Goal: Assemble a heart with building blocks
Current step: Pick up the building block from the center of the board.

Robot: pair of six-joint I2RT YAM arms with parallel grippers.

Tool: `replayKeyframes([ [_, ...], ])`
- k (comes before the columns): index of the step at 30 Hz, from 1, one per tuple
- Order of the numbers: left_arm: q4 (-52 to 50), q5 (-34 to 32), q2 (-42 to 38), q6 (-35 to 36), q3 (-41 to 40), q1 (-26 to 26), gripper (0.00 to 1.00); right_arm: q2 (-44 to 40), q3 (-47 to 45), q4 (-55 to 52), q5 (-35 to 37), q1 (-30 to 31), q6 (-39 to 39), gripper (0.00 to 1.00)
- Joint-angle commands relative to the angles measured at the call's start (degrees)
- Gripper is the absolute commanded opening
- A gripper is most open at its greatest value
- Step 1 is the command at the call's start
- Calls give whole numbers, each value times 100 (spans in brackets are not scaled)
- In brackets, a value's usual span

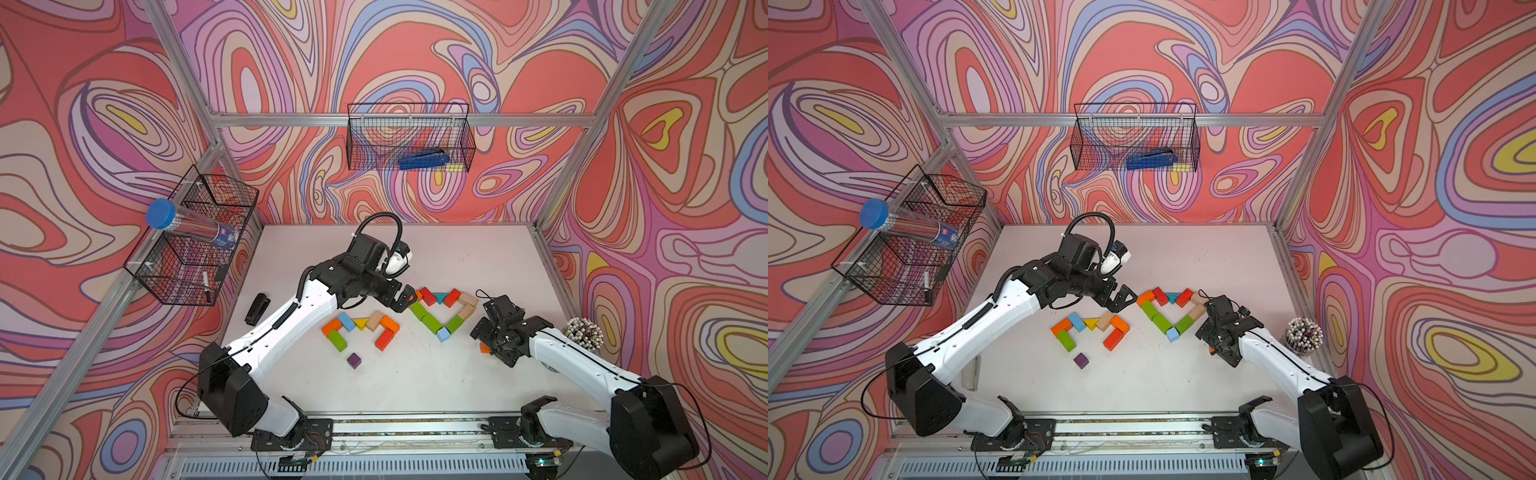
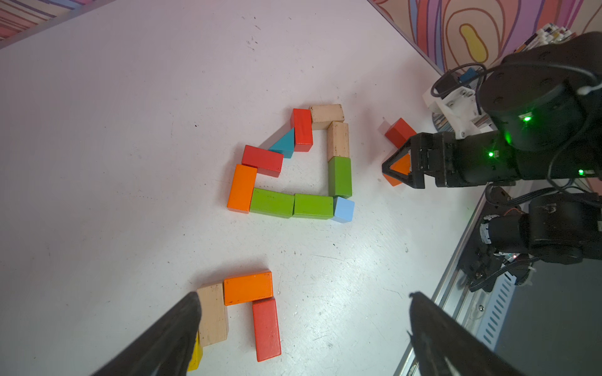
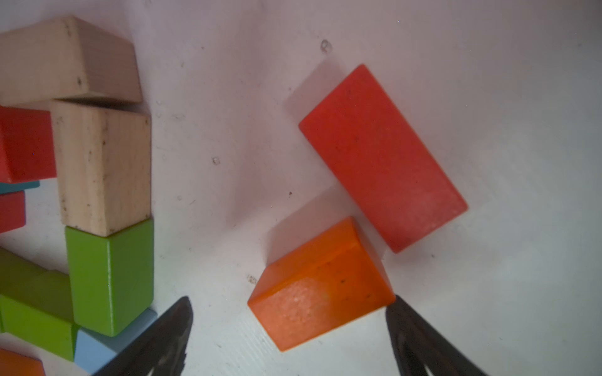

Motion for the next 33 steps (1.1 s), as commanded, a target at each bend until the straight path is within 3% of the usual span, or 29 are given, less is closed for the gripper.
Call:
replayKeyframes([
  [1,-198,-81,-31,138,82,22,99,172,169,294,-104,-55,-313,87],
  [8,-241,-84,15,144,104,23,99,384,272,305,52,-101,-441,71],
  [15,-223,-50,59,147,86,22,99,516,283,159,250,-101,-689,37],
  [19,-193,-87,24,144,56,22,99,481,244,261,234,-105,-1043,36],
  [22,-194,-110,24,150,50,22,99,588,305,249,236,-99,-1281,46],
  [24,-188,-111,33,148,54,24,99,630,324,245,291,-103,-1385,46],
  [33,-164,-81,39,89,59,119,100,280,214,234,398,-100,-1769,26],
])
